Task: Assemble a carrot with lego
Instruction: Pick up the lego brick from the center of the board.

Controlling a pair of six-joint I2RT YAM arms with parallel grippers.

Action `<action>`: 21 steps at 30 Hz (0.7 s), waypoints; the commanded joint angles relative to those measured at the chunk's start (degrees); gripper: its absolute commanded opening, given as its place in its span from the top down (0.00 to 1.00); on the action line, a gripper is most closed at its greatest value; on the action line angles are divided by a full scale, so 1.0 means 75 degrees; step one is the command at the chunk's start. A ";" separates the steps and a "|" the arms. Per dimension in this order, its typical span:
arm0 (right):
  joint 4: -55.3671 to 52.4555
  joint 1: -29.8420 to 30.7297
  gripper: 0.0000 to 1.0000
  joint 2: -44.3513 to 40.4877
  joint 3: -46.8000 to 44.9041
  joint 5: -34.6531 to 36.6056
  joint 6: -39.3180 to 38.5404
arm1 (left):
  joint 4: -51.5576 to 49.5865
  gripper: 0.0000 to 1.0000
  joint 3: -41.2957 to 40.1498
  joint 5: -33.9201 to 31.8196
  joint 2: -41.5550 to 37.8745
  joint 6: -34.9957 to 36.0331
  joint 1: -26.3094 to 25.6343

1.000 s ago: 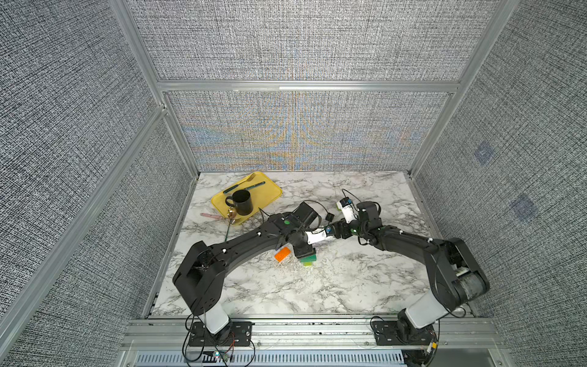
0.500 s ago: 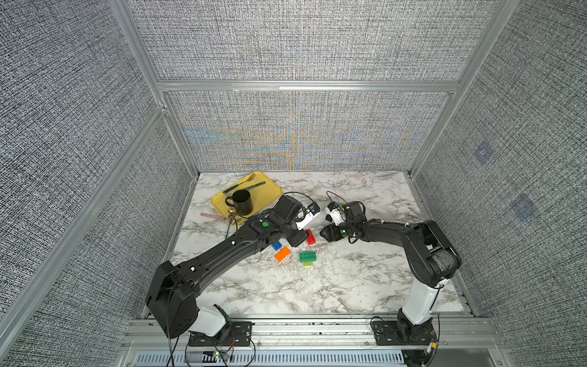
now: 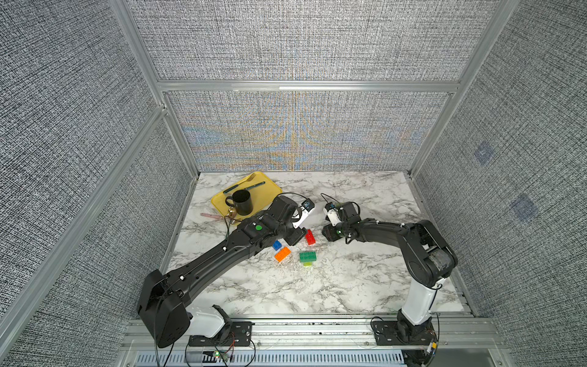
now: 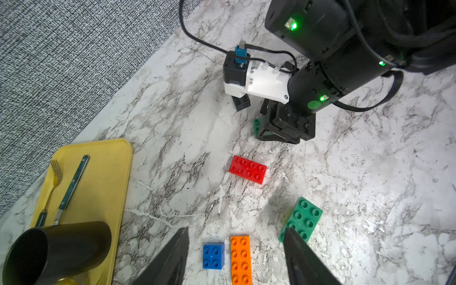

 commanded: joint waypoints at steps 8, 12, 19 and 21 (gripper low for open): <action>-0.1032 0.0117 0.46 0.0057 0.0097 0.0406 -0.0230 | 0.0029 0.35 -0.0156 -0.0645 -0.0432 -0.0545 0.0043; -0.1123 0.0121 0.51 0.0022 0.0072 0.0463 -0.0318 | 0.0000 0.35 -0.0168 -0.0763 -0.0445 -0.0687 0.0078; -0.1192 0.0108 0.67 -0.0310 -0.0028 0.0539 -0.0602 | -0.0027 0.35 -0.0202 -0.0896 -0.0530 -0.1020 0.0240; -0.1174 0.0112 0.69 -0.0674 -0.0106 0.0518 -0.0773 | -0.0053 0.35 -0.0254 -0.1008 -0.0616 -0.1219 0.0337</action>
